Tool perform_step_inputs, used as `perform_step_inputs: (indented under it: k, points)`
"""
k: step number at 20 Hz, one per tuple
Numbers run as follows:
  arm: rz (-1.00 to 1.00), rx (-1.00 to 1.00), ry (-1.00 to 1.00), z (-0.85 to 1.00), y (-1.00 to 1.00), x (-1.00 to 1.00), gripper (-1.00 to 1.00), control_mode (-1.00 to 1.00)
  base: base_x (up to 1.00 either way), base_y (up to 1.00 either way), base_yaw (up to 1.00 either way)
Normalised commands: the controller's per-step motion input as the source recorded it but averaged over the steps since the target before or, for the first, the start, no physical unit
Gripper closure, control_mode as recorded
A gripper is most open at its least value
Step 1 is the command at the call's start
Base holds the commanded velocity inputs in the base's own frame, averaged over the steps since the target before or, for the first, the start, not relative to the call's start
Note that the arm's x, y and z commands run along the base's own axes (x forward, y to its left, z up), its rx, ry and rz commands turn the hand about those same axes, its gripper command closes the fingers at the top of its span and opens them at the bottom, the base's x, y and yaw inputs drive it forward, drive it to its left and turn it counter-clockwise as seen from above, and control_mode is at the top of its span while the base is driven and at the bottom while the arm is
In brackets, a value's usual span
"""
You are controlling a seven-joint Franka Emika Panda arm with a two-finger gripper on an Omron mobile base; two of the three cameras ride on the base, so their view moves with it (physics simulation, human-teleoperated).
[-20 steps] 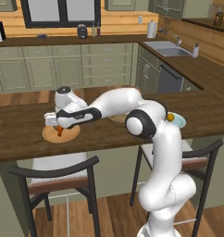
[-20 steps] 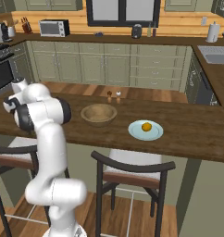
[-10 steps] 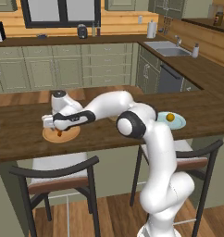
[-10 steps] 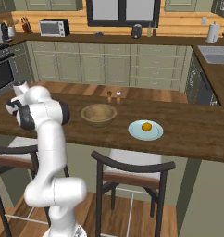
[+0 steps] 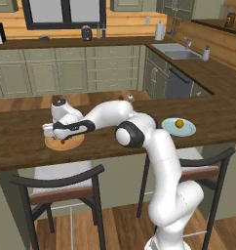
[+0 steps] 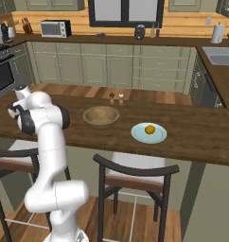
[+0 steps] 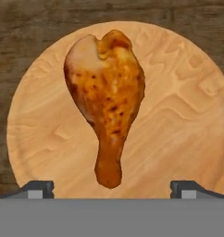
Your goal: Pick the chicken drumstick and lemon from their plates and place them in the bowl. Then put the bowl in the fridge.
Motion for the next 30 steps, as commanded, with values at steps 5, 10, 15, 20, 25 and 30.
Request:
perform_step_inputs:
  k: [5, 10, 15, 20, 25, 30]
  points:
    - [-0.02, 0.00, 0.00, -0.30, 0.01, 0.17, -1.00, -1.00, 0.00, 0.00, 0.00]
    - [0.00, 0.00, 0.00, -0.32, 0.02, 0.05, -1.00, -1.00, 0.00, 0.00, 0.00]
    - [0.00, 0.00, 0.00, -0.35, 0.00, 0.01, 1.00, -1.00, 0.00, 0.00, 0.00]
    - [0.00, 0.00, 0.00, -0.06, 0.00, 0.00, 1.00, -1.00, 0.00, 0.00, 0.00]
    - [0.00, 0.00, 0.00, 0.00, 0.00, 0.00, 1.00, -1.00, 0.00, 0.00, 0.00]
    - [0.00, 0.00, 0.00, 0.23, -0.24, -0.13, 1.00, -1.00, 0.00, 0.00, 0.00]
